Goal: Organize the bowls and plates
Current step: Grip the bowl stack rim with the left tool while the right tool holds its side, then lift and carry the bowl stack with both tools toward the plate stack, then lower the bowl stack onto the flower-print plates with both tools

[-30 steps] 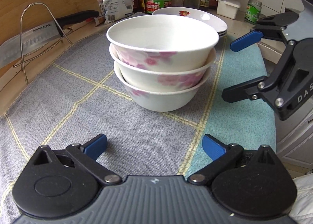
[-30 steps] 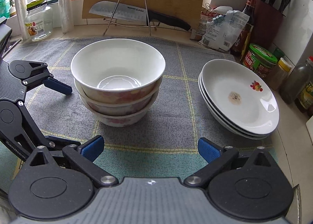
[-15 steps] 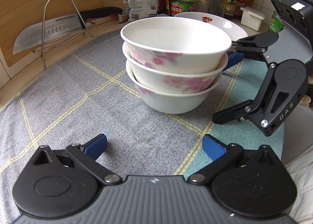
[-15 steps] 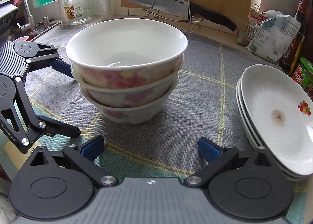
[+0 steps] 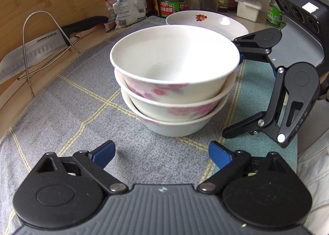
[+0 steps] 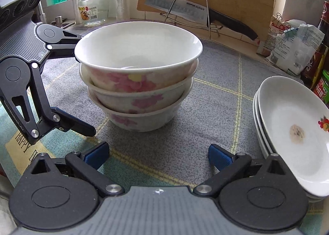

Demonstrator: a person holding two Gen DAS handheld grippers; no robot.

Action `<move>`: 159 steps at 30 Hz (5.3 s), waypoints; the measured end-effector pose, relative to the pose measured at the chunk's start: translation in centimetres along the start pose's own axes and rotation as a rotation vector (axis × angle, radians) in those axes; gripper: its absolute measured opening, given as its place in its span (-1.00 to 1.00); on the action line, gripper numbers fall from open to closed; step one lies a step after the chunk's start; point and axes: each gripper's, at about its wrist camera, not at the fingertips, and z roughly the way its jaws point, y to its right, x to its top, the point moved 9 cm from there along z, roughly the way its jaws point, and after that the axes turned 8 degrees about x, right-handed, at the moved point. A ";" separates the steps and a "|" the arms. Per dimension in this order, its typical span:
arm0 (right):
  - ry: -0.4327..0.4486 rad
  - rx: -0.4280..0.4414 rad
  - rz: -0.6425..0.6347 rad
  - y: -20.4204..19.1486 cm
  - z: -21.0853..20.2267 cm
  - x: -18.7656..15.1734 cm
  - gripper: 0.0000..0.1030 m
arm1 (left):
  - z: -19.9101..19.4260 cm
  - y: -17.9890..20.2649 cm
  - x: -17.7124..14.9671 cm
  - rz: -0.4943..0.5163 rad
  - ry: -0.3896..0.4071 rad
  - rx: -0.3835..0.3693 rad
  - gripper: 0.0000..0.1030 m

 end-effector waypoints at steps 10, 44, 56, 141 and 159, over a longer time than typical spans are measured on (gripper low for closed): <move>-0.058 -0.033 -0.023 -0.1 0.7 1.3 1.00 | 1.0 -0.7 0.7 0.154 0.044 -0.160 0.67; -0.102 0.129 -0.229 -1.5 -0.7 3.6 0.57 | 1.4 -0.3 1.8 0.409 0.020 -0.255 0.46; -0.109 0.133 -0.230 -1.5 -0.6 3.8 0.56 | 1.5 -0.4 1.7 0.409 0.012 -0.244 0.47; -0.117 -0.023 -0.197 16.1 -10.1 1.6 0.56 | 10.3 8.5 17.4 0.525 0.090 -0.197 0.46; -0.142 -0.005 -0.181 17.0 -9.1 1.2 0.56 | 12.1 8.7 17.2 0.505 0.066 -0.217 0.46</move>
